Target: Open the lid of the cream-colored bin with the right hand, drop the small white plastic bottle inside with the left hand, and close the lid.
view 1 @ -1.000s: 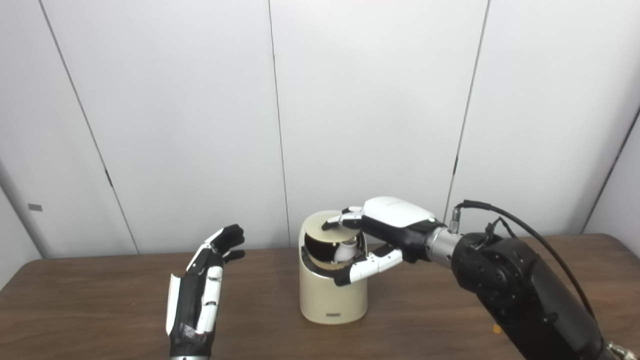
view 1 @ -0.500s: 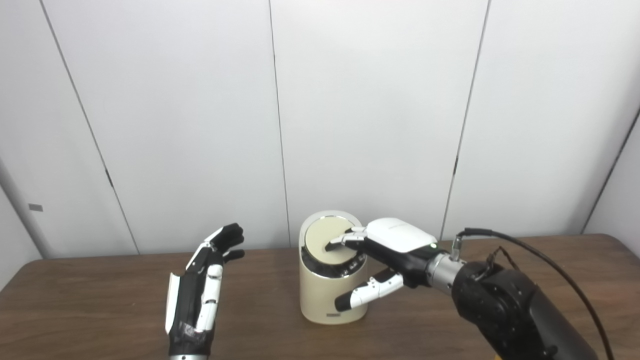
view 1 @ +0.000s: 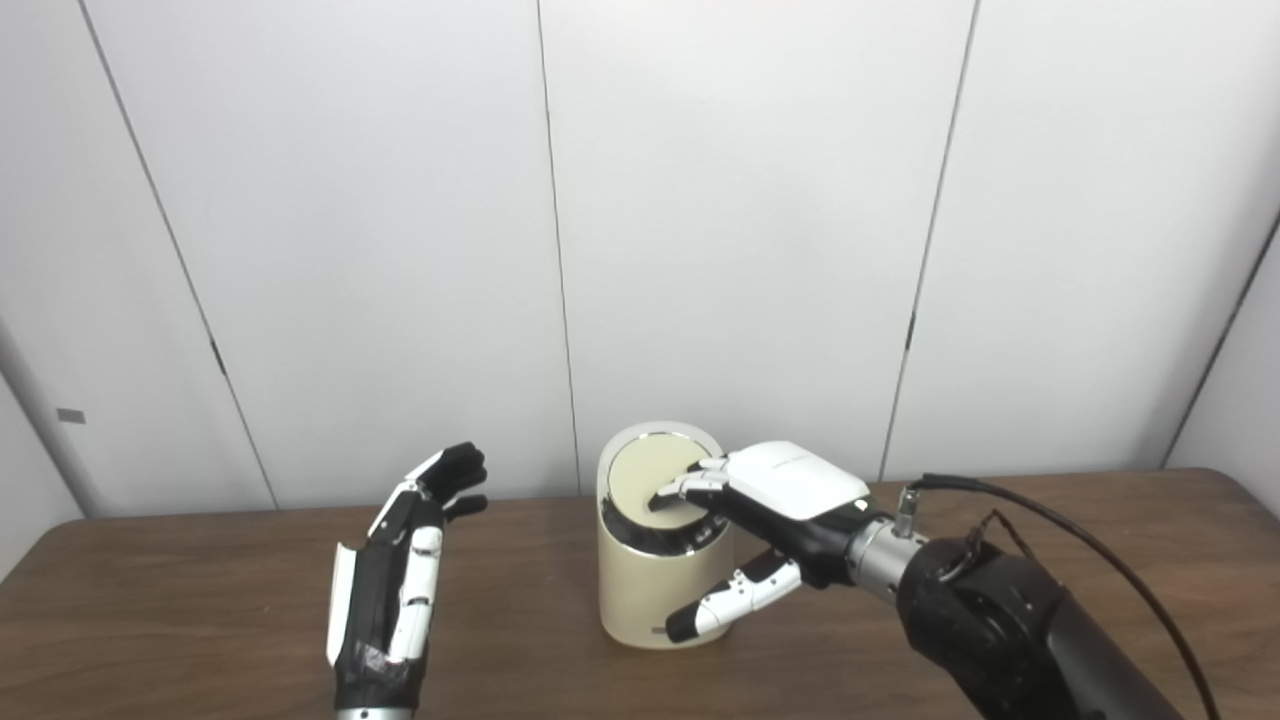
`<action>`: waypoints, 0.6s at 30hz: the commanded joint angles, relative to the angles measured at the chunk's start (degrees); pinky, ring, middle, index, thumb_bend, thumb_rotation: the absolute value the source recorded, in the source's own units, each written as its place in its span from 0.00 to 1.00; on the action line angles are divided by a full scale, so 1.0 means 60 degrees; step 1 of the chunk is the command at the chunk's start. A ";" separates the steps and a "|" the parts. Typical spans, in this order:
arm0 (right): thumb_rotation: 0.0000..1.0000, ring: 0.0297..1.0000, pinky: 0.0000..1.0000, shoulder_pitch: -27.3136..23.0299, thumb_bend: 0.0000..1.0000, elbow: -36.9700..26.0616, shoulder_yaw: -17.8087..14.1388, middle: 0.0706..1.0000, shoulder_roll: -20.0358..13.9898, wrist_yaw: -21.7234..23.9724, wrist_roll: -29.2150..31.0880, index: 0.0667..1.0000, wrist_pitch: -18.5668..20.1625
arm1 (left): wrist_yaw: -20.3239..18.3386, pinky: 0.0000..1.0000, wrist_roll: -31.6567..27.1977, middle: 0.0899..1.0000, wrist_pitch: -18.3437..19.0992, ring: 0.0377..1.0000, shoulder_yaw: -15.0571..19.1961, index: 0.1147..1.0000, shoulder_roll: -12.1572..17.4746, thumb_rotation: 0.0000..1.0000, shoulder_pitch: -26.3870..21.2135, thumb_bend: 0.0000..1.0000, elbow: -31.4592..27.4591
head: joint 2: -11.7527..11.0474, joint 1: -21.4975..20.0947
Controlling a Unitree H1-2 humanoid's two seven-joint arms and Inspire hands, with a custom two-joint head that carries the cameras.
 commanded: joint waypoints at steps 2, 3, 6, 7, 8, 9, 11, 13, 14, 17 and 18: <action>0.95 0.89 0.89 0.0049 0.97 0.0264 0.0429 0.83 -0.0087 -0.0152 -0.1004 0.81 -0.0432 | -0.0001 0.72 -0.0093 0.78 -0.0056 0.78 0.0022 0.77 0.0001 0.83 -0.0196 0.27 -0.0384 | 0.0009 -0.0016; 0.94 0.88 0.89 0.0065 0.95 0.0410 0.0508 0.82 -0.0085 -0.0422 -0.1350 0.80 -0.0578 | -0.0006 0.72 -0.0101 0.78 -0.0042 0.78 0.0024 0.77 0.0003 0.83 -0.0190 0.27 -0.0396 | 0.0011 -0.0017; 0.90 0.83 0.88 0.0053 0.88 0.0916 0.0656 0.76 -0.0099 -0.1133 -0.2032 0.74 -0.0991 | -0.0029 0.72 -0.0143 0.78 -0.0040 0.78 0.0029 0.77 0.0018 0.84 -0.0179 0.27 -0.0407 | 0.0033 -0.0014; 0.90 0.81 0.88 0.0045 0.86 0.1070 0.0652 0.74 -0.0090 -0.1309 -0.2108 0.71 -0.1096 | -0.0027 0.72 -0.0156 0.78 -0.0029 0.78 0.0035 0.77 0.0016 0.84 -0.0177 0.27 -0.0416 | 0.0040 -0.0013; 0.94 0.79 0.90 0.0045 0.85 0.1193 0.0625 0.71 -0.0075 -0.1454 -0.2141 0.68 -0.1196 | -0.0024 0.72 -0.0159 0.78 -0.0017 0.78 0.0040 0.77 0.0014 0.83 -0.0174 0.27 -0.0428 | 0.0054 -0.0013; 0.97 0.79 0.91 0.0040 0.85 0.1286 0.0600 0.69 -0.0062 -0.1534 -0.2127 0.66 -0.1253 | -0.0031 0.72 -0.0147 0.78 -0.0017 0.78 0.0036 0.77 0.0025 0.83 -0.0174 0.27 -0.0433 | 0.0054 -0.0013; 0.99 0.78 0.93 0.0035 0.87 0.1374 0.0566 0.66 -0.0056 -0.1541 -0.2092 0.63 -0.1326 | -0.0121 0.73 -0.0143 0.78 -0.0038 0.78 -0.0012 0.78 0.0091 0.86 -0.0172 0.26 -0.0438 | 0.0065 -0.0007; 1.00 0.78 0.95 0.0023 0.88 0.1333 0.0574 0.66 -0.0053 -0.1307 -0.2089 0.63 -0.1264 | -0.0189 0.73 -0.0136 0.78 -0.0006 0.78 -0.0044 0.78 0.0127 0.87 -0.0166 0.26 -0.0481 | 0.0074 -0.0009; 1.00 0.79 0.96 0.0030 0.90 0.1301 0.0577 0.67 -0.0051 -0.1187 -0.2080 0.63 -0.1216 | -0.0207 0.72 -0.0139 0.78 0.0006 0.78 -0.0046 0.77 0.0128 0.85 -0.0167 0.26 -0.0497 | 0.0074 -0.0009; 1.00 0.79 0.96 0.0113 0.91 0.1201 0.0515 0.68 -0.0022 -0.1114 -0.2052 0.64 -0.1162 | -0.0213 0.72 -0.0114 0.78 0.0064 0.78 -0.0015 0.77 0.0105 0.85 -0.0170 0.27 -0.0537 | 0.0074 -0.0009; 1.00 0.79 0.96 0.0148 0.91 0.1156 0.0484 0.68 -0.0007 -0.1144 -0.2068 0.64 -0.1156 | -0.0217 0.72 -0.0135 0.79 0.0098 0.79 -0.0009 0.77 0.0101 0.85 -0.0169 0.27 -0.0553 | 0.0077 -0.0022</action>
